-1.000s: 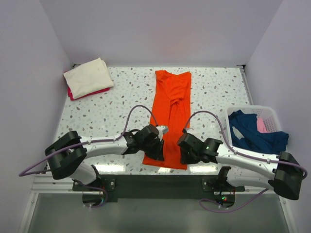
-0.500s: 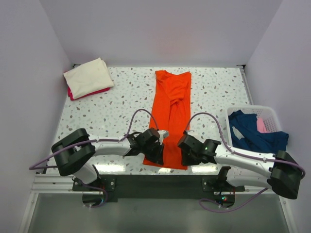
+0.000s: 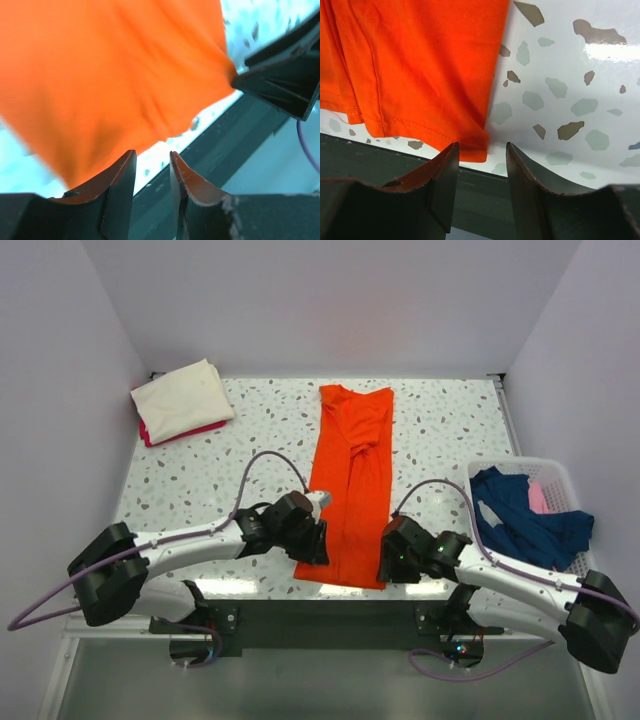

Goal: Fold and stack the t-shirts
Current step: Fold the tshirt

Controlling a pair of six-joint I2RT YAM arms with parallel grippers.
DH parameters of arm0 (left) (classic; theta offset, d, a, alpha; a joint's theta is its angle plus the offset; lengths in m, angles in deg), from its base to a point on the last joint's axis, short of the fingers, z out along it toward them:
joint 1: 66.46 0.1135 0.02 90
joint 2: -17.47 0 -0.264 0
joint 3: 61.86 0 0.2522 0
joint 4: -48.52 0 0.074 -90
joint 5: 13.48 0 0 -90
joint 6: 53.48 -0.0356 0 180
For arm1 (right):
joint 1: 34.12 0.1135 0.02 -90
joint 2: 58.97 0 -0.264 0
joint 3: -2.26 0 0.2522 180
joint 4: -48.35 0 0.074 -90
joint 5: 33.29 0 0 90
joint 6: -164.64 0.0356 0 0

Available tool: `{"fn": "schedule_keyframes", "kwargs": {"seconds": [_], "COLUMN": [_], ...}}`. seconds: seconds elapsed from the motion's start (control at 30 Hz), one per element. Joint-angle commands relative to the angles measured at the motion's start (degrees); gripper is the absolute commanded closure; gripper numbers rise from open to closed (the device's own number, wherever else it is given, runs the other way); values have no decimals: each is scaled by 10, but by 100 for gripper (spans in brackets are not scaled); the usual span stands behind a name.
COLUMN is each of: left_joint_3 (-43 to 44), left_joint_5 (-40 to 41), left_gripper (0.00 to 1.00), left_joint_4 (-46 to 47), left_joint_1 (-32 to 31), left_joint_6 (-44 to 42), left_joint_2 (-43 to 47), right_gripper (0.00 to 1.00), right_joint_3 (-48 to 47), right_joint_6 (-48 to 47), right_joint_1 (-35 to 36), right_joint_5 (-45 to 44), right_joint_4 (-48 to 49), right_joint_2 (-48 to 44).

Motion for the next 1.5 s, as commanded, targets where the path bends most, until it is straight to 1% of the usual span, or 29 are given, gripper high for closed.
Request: {"fn": "schedule_keyframes", "kwargs": {"seconds": [0.0,0.03,0.1,0.37,0.57,0.73,1.1,1.23,1.33,1.43,1.47], "left_joint_3": [-14,-32,-47,-87,-95,-105,-122,-128,-135,-138,-138], "left_joint_5": [32,26,19,-14,-5,-5,-5,-7,-12,-17,-21], "left_gripper": [61,60,59,55,55,55,56,59,63,73,80], "left_joint_4": [-71,-74,-81,-57,-70,-61,-33,-27,-17,-3,4], "left_joint_1": [53,64,82,82,81,81,82,82,82,81,81], "left_joint_6": [10,11,10,16,19,20,21,24,28,34,37], "left_joint_2": [44,59,72,79,77,71,53,49,47,42,40], "right_gripper": [53,53,53,53,54,54,55,58,61,67,68], "right_joint_3": [25,38,49,75,86,96,94,89,88,87,88], "right_joint_6": [4,4,4,18,24,26,33,37,39,41,40], "right_joint_1": [-41,-61,-73,-89,-88,-89,-89,-90,-90,-89,-90], "right_joint_5": [83,97,122,165,173,173,156,145,136,134,134], "right_joint_4": [45,63,82,119,104,83,89,103,109,118,119], "right_joint_2": [-14,-15,-13,9,-4,-18,-13,-8,-4,0,1]}}
